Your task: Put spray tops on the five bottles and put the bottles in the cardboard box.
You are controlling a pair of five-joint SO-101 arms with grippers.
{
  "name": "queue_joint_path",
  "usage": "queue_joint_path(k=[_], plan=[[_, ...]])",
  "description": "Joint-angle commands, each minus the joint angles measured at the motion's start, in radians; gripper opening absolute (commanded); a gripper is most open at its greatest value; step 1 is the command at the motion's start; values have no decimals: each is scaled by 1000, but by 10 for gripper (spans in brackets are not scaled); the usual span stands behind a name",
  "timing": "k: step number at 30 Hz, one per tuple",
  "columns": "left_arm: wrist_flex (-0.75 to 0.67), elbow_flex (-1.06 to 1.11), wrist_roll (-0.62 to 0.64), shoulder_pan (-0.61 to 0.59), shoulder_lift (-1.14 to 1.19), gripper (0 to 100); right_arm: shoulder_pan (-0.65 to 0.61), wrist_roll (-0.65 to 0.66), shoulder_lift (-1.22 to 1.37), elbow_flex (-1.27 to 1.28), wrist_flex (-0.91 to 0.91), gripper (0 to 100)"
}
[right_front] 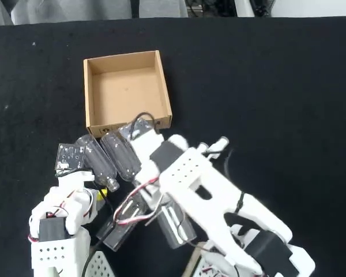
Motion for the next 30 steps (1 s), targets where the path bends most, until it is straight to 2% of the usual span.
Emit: queue_joint_path(k=[1,5,9,30], plan=[[3,22,-6,-5,-14,267,140,166,-5,-84,9,11],[3,22,-6,-5,-14,267,241,339,-5,-99,17,11],[3,22,-6,-5,-14,267,308,451,-5,-96,17,11],[3,22,-6,-5,-14,267,644,746,-7,-93,18,11]])
